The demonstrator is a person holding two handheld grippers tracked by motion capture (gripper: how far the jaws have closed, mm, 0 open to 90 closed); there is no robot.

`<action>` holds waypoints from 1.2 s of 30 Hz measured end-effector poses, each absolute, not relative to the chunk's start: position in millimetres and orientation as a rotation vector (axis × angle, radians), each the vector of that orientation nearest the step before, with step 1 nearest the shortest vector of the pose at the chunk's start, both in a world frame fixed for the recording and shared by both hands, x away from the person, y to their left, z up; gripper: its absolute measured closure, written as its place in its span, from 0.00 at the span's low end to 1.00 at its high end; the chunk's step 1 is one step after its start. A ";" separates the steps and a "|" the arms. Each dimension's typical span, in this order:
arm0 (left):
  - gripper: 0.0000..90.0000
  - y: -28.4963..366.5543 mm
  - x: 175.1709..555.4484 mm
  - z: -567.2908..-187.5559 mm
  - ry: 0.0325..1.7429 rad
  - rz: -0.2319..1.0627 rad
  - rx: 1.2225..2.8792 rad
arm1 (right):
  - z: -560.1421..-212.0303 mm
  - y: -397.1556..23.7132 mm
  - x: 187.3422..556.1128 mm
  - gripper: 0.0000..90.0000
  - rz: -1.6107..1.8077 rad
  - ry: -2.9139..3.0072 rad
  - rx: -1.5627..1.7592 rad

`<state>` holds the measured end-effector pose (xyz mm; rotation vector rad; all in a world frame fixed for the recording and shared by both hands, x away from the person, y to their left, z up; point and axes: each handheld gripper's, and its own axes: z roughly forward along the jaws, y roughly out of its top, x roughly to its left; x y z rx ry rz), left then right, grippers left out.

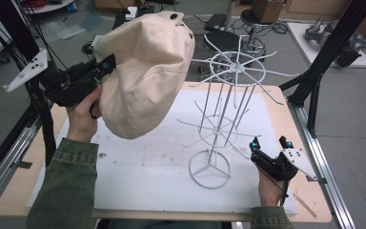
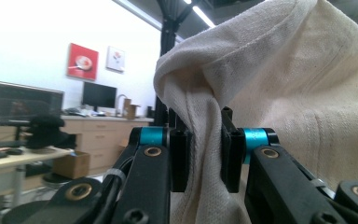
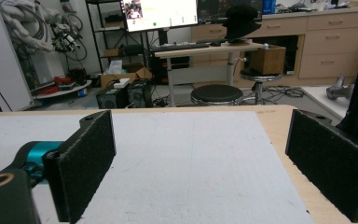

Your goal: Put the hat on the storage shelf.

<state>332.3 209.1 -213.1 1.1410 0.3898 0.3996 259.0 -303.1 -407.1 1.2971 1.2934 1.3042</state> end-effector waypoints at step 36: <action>0.85 187.2 361.1 -286.9 0.384 0.233 1.298 | -406.7 -304.5 258.4 0.08 1.301 1.284 1.292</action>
